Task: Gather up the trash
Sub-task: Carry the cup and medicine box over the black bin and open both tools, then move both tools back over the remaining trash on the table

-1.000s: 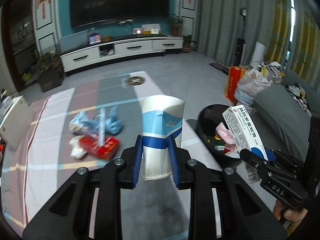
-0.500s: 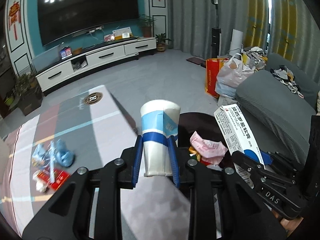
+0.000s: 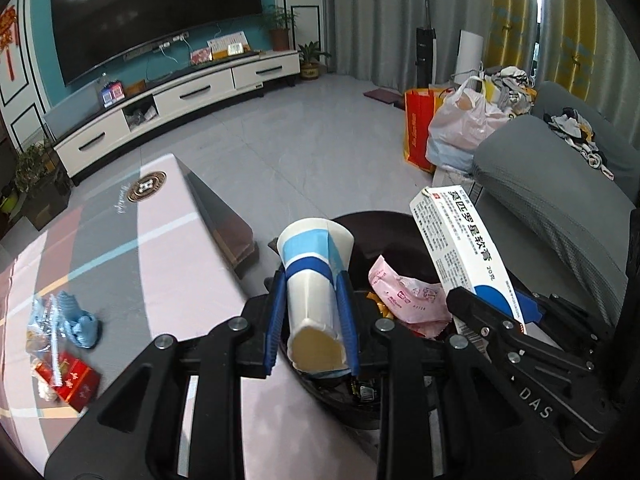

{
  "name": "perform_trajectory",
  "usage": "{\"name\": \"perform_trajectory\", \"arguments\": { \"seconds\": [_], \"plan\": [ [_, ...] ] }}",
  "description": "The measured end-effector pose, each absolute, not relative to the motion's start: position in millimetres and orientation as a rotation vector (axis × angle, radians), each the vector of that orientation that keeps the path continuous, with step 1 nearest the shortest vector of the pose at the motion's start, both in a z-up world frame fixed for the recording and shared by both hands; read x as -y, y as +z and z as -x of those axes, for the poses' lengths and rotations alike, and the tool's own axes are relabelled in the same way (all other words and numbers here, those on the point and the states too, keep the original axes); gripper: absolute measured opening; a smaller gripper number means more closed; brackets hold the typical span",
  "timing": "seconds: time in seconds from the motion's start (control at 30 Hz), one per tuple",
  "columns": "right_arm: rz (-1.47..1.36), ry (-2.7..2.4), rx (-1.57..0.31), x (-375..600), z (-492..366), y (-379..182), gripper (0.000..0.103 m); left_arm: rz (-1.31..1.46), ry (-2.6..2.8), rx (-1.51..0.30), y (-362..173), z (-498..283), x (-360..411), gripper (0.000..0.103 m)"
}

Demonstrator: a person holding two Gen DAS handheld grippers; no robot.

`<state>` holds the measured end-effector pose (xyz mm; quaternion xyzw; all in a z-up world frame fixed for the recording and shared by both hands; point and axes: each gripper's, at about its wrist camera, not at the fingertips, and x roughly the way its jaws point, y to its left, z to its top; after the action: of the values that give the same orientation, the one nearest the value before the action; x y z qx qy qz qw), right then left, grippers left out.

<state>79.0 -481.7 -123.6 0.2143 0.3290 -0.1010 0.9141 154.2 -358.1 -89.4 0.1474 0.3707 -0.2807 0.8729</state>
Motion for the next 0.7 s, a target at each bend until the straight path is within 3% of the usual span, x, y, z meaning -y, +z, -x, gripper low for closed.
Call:
{"name": "perform_trajectory", "arguments": {
  "seconds": [0.27, 0.33, 0.47, 0.7],
  "plan": [
    [-0.458, -0.217, -0.712, 488.7, -85.1, -135.3, 0.042, -0.307, -0.601, -0.793, -99.8, -157.6, 363.0, 0.032],
    [-0.463, -0.228, -0.716, 489.1, -84.3, -135.4, 0.05, -0.313, -0.6, -0.785, -98.8, -155.5, 361.9, 0.041],
    [-0.463, -0.226, -0.708, 487.5, -78.9, -132.3, 0.052, -0.32, -0.599, -0.764, -94.3, -150.5, 356.2, 0.046],
    [-0.467, -0.224, -0.701, 479.9, -60.9, -122.7, 0.056, -0.312, -0.586, -0.753, -83.5, -137.9, 332.1, 0.077]
  ]
}}
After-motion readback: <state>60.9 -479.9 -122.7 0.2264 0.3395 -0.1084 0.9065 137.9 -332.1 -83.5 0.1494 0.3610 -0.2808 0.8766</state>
